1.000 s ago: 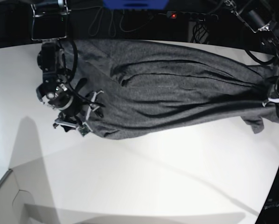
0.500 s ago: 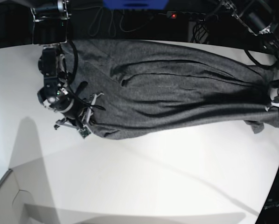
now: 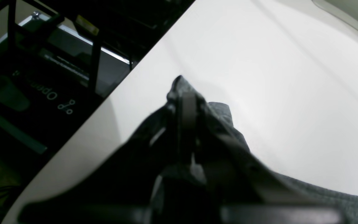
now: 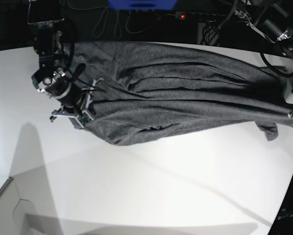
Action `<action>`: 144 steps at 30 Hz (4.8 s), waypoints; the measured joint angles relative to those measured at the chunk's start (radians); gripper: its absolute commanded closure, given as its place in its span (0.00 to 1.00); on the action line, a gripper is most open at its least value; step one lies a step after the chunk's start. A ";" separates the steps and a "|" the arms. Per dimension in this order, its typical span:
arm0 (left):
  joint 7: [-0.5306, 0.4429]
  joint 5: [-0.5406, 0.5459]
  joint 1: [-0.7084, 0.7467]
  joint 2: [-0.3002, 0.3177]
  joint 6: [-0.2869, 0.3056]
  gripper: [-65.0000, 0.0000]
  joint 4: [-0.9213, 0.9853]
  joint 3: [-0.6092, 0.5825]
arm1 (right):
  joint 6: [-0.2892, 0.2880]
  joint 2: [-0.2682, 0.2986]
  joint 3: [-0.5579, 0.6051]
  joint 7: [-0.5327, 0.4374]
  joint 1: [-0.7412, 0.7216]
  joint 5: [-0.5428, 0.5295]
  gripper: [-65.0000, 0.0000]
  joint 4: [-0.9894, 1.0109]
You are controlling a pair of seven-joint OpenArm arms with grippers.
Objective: Layout the t-shirt on the table in an organized manner, then fold the t-shirt properly
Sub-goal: 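Drag the held shirt edge along the table with both grippers, then lift the held shirt edge with both grippers and fold it over the shirt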
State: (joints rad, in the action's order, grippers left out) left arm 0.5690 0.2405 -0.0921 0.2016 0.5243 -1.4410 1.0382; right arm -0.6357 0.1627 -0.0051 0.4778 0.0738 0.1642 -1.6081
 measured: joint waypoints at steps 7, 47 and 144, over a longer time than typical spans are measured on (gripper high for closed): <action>0.000 0.000 0.000 0.000 0.000 1.00 0.000 0.000 | 0.000 0.000 -0.006 0.007 -0.008 0.000 0.95 -0.003; 0.004 0.000 0.006 -0.003 0.000 1.00 0.007 -0.001 | 0.003 -0.058 0.041 -0.030 -0.460 -0.022 0.92 0.619; -0.005 0.003 -0.074 0.001 0.000 1.00 0.156 -0.098 | 0.000 -0.032 -0.190 -0.001 -0.106 -0.005 1.00 0.068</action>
State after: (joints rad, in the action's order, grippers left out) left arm 0.5644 0.2432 -0.1661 0.2024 0.5247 -1.2846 0.9405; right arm -0.6357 0.1303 -0.1955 0.4770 -0.0322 0.1593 -1.5398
